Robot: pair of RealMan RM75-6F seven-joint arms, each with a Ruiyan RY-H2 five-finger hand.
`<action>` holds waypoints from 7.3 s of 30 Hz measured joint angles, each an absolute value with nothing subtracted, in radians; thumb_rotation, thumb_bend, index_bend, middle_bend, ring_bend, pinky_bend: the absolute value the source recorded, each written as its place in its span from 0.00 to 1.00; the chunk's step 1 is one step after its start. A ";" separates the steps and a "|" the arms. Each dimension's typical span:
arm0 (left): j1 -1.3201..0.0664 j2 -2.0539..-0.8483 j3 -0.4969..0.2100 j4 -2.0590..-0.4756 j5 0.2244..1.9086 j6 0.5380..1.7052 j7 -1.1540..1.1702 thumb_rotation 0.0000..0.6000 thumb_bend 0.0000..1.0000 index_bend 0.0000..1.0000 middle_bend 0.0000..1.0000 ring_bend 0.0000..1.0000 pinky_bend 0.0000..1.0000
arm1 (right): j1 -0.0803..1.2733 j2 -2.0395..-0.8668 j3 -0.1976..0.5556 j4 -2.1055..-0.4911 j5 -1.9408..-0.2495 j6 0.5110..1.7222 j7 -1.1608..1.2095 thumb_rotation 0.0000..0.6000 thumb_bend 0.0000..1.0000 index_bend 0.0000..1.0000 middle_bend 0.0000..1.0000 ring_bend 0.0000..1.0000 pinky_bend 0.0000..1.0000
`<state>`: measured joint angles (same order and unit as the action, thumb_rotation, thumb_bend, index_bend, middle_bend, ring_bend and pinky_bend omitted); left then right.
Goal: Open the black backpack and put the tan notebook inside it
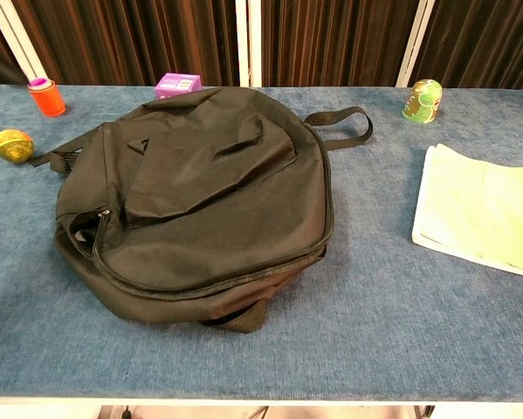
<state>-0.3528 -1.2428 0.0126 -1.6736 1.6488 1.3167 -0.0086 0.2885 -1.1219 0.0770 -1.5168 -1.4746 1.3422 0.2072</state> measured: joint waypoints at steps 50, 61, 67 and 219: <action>-0.622 -1.823 -0.128 -1.479 1.404 1.113 0.165 1.00 0.42 0.62 0.67 0.56 0.49 | 0.249 -1.127 0.093 -1.503 -1.473 1.347 0.210 1.00 0.18 0.04 0.21 0.03 0.16; -0.635 -1.870 -0.276 -1.459 1.424 1.219 0.012 1.00 0.42 0.63 0.68 0.57 0.52 | 0.218 -1.118 0.065 -1.495 -1.525 1.392 0.208 1.00 0.18 0.06 0.21 0.03 0.17; -0.681 -1.836 -0.397 -1.476 1.270 1.143 0.021 1.00 0.43 0.63 0.66 0.57 0.43 | 0.198 -1.129 0.018 -1.461 -1.588 1.411 0.198 1.00 0.18 0.08 0.21 0.03 0.18; -0.892 -1.494 -0.502 -1.709 0.465 0.838 -0.030 1.00 0.46 0.61 0.62 0.52 0.36 | 0.588 -1.667 0.037 -0.925 -1.942 1.981 0.085 1.00 0.57 0.82 0.52 0.34 0.60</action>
